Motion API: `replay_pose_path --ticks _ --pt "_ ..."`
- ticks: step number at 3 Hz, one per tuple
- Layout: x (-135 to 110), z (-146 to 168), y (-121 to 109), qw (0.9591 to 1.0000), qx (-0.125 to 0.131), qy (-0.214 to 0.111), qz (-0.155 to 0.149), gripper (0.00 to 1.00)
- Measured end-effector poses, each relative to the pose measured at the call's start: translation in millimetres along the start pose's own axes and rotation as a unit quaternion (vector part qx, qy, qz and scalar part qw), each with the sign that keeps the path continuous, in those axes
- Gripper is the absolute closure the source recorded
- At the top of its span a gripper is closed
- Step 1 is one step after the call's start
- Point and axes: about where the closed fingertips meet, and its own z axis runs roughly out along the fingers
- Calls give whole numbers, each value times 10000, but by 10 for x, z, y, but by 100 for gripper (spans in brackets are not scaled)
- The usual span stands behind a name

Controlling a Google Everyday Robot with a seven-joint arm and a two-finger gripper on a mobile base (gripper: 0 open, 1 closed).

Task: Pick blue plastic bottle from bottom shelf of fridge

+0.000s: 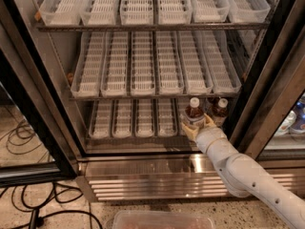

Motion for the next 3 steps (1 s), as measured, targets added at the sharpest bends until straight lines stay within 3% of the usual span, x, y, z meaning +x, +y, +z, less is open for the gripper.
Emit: replay_pose_path --ticks 2,3 --pt "55 -8 18 10000 -20 11 -4 100" --pt "395 -599 80 9979 -339 541 -66 100"
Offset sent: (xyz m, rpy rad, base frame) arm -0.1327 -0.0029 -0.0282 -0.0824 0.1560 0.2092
